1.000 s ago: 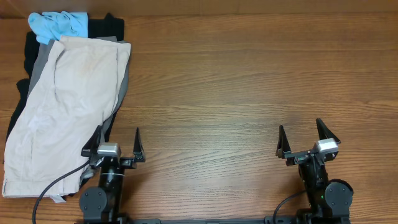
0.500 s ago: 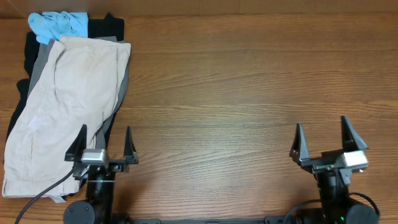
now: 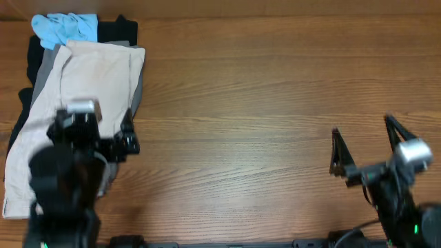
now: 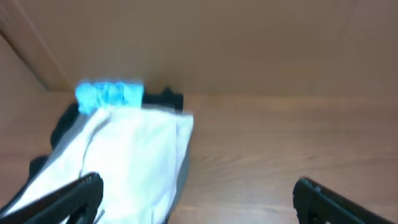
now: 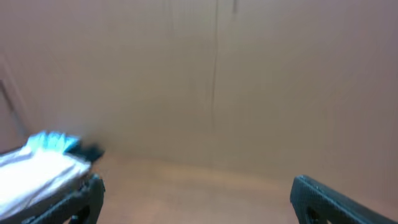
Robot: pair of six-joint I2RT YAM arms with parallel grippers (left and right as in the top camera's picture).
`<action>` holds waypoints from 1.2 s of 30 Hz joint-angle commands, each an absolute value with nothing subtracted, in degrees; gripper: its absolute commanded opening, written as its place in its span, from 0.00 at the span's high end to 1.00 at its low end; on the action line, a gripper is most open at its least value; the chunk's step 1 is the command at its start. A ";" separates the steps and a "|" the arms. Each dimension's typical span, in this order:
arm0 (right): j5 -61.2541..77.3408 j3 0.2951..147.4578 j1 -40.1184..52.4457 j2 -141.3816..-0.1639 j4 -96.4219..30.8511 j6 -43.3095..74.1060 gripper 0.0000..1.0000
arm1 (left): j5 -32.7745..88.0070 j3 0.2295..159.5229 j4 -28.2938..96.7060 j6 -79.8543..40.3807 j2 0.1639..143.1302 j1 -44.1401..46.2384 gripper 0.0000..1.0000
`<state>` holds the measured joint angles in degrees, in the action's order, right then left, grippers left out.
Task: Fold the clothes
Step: 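Move the left gripper down onto the beige shorts atop the stack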
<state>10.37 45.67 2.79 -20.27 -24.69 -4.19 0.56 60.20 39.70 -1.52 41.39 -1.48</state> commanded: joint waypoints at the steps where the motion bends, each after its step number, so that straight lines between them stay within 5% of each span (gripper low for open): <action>1: 11.79 53.91 3.27 -30.92 -30.55 -1.74 0.00 | -0.23 72.55 48.10 -1.26 52.60 -1.15 0.00; 8: 15.00 64.10 3.27 -52.45 -43.05 3.53 0.00 | 2.79 83.22 60.07 -1.28 68.03 -1.15 0.00; 18: 32.80 64.95 3.27 -74.56 -41.76 7.38 0.00 | 3.64 82.65 66.35 -1.32 82.85 -1.13 0.00; 23: 40.29 64.95 3.27 -81.58 -42.57 6.63 0.01 | 2.17 82.65 70.28 -1.37 88.18 -2.26 0.17; 28: 40.49 64.95 3.31 -84.75 -43.03 5.61 0.11 | -2.20 82.65 71.85 -3.75 90.87 -5.96 0.17; 36: 38.00 64.95 3.33 -84.93 -43.90 5.63 0.13 | -11.07 82.65 72.88 -6.15 98.28 -8.43 0.21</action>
<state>38.11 63.33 3.05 -85.03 -43.79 6.00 -5.74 81.91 72.66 -2.92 94.35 -7.99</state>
